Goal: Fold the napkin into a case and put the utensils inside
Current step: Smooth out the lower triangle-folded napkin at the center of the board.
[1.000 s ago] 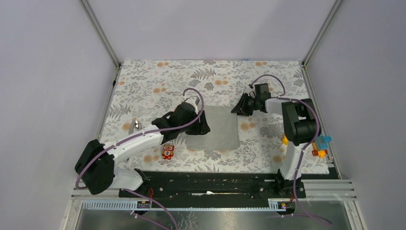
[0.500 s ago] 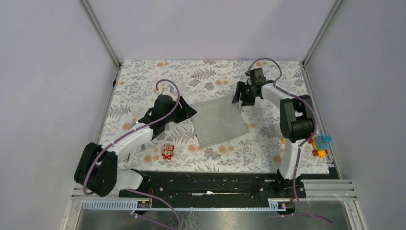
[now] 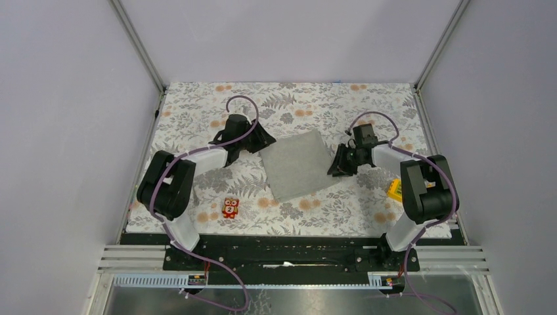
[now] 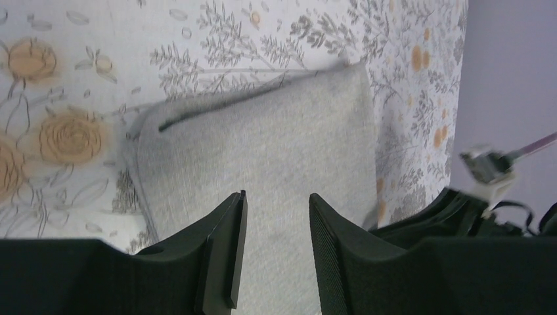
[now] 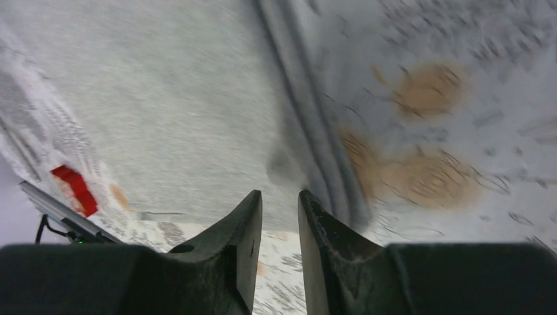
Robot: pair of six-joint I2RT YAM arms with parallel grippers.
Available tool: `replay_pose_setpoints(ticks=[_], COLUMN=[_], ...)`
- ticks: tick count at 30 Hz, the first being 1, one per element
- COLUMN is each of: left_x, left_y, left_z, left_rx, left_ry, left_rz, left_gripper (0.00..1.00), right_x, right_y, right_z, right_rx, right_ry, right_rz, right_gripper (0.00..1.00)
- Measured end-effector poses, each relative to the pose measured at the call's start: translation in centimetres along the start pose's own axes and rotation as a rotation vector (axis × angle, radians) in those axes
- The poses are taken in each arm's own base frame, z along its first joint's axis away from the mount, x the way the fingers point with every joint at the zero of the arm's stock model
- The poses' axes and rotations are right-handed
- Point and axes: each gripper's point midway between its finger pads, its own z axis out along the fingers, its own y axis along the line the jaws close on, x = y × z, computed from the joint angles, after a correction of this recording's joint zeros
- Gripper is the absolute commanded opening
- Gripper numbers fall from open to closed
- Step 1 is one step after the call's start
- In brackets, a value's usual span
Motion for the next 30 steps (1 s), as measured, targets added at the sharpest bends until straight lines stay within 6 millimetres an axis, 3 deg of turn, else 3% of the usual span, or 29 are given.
replay_pose_setpoints(ticks=[3,6,17,24,30], left_x=[-1.0,-1.2,0.3,-0.9,-1.5], left_y=[-0.1,0.6,3.6,5.8,6.4], left_z=[1.1,1.9,3.6,5.1,5.0], left_rx=[0.011,0.002,-0.064,-0.140,-0.155], left_ry=[-0.015,-0.014,0.034,0.041,0.038], left_rz=[-0.003,-0.009,-0.026,-0.088,-0.132], left_gripper=[0.43,0.41,0.36,0.30,0.29], right_x=[1.5,1.2,1.0,1.0,1.0], right_y=[-2.3,-2.8,-2.9,-2.9,-3.1], right_z=[0.2,0.1,0.0,0.1,0.0], right_rx=[0.050,0.051,0.048,0.043,0.027], right_ry=[0.016,-0.007,-0.018,-0.035,-0.072], right_rz=[0.054,0.078,0.081,0.091,0.119], right_gripper=[0.30,0.31,0.31,0.28,0.29])
